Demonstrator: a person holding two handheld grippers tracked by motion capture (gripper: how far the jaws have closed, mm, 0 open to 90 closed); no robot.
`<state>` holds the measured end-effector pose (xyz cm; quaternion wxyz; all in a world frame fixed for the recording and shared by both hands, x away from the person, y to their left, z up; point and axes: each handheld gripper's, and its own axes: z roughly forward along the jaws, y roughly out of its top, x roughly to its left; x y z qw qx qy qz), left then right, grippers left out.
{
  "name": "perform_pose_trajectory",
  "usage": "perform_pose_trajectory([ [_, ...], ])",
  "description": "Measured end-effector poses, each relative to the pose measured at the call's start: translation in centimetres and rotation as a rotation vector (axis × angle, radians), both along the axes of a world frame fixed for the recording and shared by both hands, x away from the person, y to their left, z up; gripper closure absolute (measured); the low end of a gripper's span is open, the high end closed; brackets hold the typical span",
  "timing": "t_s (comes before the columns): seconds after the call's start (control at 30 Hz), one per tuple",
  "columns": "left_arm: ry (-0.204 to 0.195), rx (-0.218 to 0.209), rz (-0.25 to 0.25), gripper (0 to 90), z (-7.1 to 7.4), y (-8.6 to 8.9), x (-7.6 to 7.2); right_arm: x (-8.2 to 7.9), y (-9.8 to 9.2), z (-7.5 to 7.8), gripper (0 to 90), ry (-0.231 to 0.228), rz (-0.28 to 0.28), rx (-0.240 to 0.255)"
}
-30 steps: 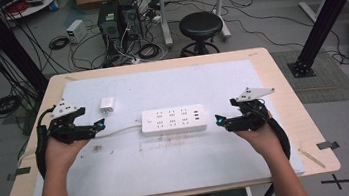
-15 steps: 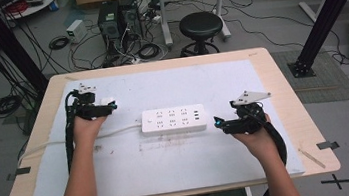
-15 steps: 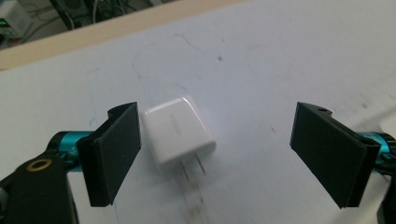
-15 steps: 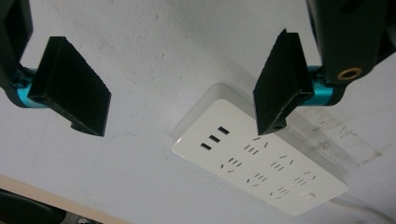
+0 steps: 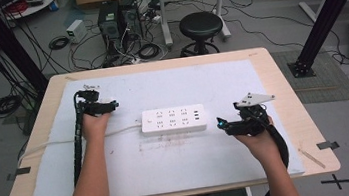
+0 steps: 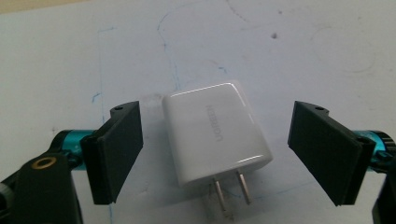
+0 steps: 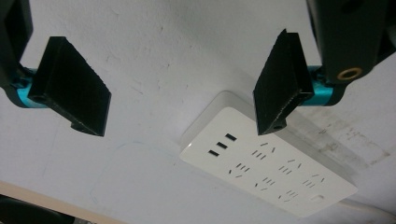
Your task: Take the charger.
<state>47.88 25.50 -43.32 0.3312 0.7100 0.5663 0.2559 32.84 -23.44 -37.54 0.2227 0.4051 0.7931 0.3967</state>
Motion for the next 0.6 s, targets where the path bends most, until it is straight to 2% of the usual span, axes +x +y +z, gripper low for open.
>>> perform_pose_trajectory([
  [0.6, 0.021, 0.02, -0.002, 24.8, -0.72, 0.01, 0.28, 0.11, 0.76, 0.34, 19.5, -0.005, 0.013, -0.002],
])
